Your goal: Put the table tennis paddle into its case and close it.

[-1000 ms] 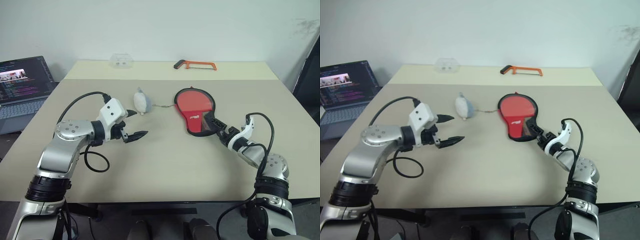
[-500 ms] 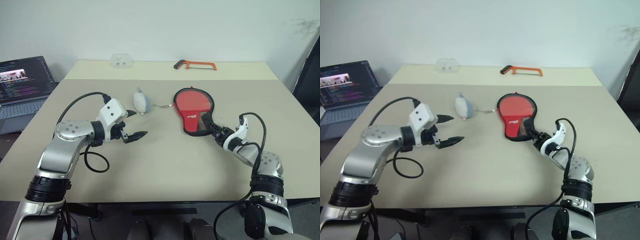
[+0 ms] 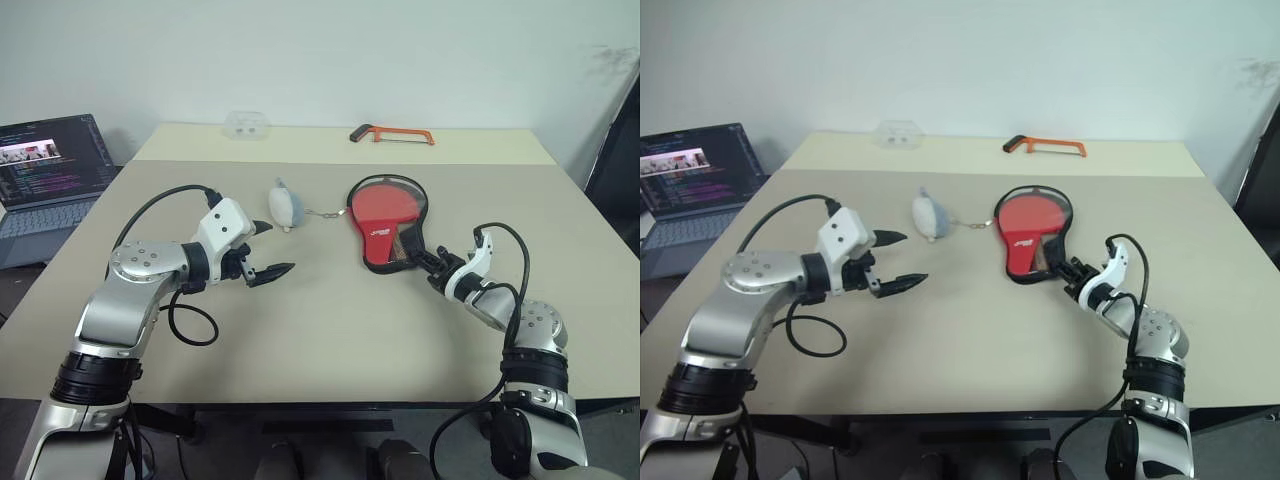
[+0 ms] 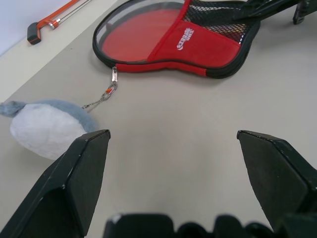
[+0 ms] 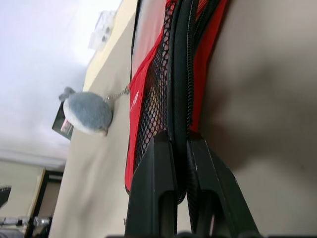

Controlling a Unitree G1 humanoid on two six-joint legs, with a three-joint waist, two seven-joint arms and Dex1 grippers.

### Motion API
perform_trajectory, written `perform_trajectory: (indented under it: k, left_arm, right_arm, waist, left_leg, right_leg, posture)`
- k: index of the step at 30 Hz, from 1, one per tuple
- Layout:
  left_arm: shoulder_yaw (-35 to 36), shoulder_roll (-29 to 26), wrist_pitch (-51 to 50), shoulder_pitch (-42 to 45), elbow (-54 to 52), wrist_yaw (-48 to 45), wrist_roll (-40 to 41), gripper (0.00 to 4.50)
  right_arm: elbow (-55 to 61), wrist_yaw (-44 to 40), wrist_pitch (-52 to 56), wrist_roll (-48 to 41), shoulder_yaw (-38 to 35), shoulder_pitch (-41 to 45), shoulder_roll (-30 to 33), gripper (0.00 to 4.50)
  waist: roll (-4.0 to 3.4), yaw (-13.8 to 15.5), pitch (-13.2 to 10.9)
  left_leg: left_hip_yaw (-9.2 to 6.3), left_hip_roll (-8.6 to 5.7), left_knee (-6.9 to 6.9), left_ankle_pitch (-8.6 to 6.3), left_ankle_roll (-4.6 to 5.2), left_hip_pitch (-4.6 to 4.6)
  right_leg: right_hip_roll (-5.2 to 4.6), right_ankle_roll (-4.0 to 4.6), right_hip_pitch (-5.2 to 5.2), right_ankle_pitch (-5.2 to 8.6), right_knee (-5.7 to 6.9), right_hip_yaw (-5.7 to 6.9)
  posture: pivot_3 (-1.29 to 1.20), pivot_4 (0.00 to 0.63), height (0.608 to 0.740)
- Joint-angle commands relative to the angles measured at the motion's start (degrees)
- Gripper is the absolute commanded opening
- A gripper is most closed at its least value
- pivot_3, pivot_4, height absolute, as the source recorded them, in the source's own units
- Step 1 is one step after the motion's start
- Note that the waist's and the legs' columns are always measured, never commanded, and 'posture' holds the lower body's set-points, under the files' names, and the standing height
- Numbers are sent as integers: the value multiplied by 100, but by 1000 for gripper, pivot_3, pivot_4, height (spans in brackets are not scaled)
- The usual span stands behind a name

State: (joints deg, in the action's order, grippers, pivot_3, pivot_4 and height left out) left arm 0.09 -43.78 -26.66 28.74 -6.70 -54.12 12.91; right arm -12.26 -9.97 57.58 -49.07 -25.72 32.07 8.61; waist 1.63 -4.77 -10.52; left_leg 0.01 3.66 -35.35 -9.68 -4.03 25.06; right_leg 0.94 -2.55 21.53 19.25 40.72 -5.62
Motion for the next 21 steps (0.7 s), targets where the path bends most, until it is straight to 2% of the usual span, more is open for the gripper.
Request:
perform_trajectory:
  k: [1,13,21]
  left_arm:
    - [1,-72,125,45,-153,12,-39,4500]
    - [-182,-79,282,200,104,-135,-104,4500]
    - [-266,-45,422,334,285,-232,-150,4500]
  right_arm:
    - [440,45,595,-182,253,-391,-61,11]
    - [2542,733,2186,-1389,275,-1925,-236,11]
    - [3372,985,2612,-2229,471,-2940,-99,11]
  waist:
    - [1,6,1]
    - [17,19,11]
    - [41,15,25]
  left_leg:
    - [0,0,18,0,0,-3]
    - [-4,4,84,-1,-2,-4]
    - [-6,5,86,-2,-2,-6]
  right_leg:
    - [0,14,2,-6,-8,1]
    - [0,37,-3,8,-74,14]
    - [0,37,-6,10,-75,16]
  posture:
    - [0,150,740]
    - [0,150,740]
    - [0,150,740]
